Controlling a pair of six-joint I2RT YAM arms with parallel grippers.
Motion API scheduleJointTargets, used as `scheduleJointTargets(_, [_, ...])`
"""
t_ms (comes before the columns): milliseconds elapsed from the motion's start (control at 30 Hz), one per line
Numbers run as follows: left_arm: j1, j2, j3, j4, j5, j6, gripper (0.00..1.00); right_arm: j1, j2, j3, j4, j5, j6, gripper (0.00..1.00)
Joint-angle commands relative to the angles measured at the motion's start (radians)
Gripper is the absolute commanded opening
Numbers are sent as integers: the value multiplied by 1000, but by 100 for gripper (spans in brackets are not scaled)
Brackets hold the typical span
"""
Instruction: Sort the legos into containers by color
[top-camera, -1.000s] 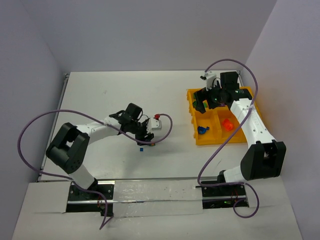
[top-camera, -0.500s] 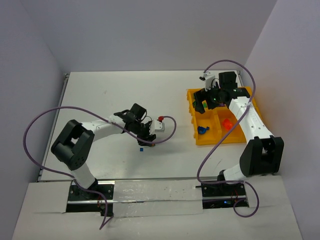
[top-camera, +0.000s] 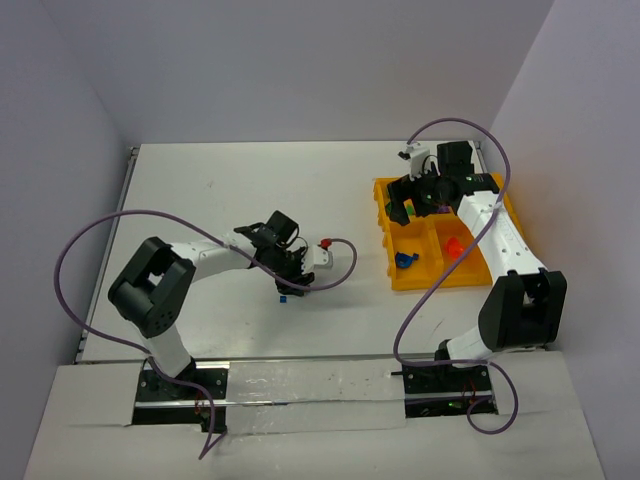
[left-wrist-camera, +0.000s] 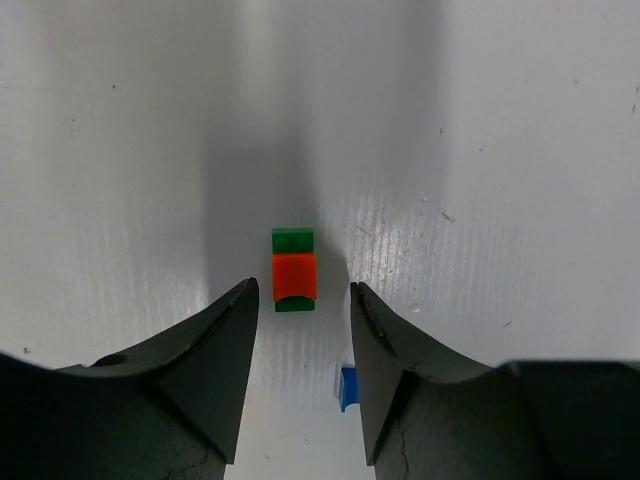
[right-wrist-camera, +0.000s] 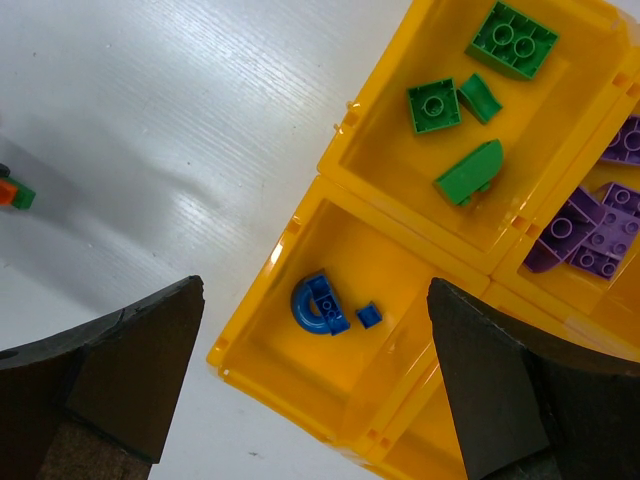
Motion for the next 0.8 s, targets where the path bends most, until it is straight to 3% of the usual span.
scheduleJointTargets(0, [-11, 9, 38, 3, -11, 3, 51, -8, 1, 41, 3, -17, 4, 100])
scheduleJointTargets(467, [-30, 22, 49, 15, -22, -6, 49, -8, -5, 27, 6, -16, 3, 100])
scheduleJointTargets(767, [-31, 27, 56, 19, -20, -8, 43, -8, -9, 15, 8, -16, 7, 100])
